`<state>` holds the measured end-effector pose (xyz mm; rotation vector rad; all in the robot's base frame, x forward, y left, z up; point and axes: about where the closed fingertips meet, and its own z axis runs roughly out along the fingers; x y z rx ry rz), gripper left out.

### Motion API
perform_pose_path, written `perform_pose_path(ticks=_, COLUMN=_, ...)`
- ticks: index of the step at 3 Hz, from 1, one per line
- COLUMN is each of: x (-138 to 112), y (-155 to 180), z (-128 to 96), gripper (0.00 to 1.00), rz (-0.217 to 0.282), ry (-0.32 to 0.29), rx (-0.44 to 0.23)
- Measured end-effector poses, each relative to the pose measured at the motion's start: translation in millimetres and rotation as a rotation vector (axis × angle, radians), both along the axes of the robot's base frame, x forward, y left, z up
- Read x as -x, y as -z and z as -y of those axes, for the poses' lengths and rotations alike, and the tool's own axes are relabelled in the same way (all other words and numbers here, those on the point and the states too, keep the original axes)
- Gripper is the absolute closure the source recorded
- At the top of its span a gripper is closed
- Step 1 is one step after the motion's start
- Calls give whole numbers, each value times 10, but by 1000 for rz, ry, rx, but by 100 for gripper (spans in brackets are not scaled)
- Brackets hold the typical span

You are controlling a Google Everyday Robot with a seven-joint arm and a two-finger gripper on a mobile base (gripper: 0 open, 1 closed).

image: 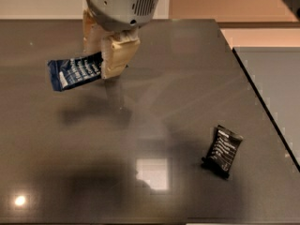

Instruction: Pick rxbar blueberry

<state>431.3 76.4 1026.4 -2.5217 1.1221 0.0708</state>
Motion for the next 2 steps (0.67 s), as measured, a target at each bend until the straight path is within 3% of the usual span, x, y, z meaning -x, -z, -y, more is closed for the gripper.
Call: perform_pose_path(ticks=2, x=-14, y=-44, z=-10, gripper=100, rz=5, ry=0, rx=-8)
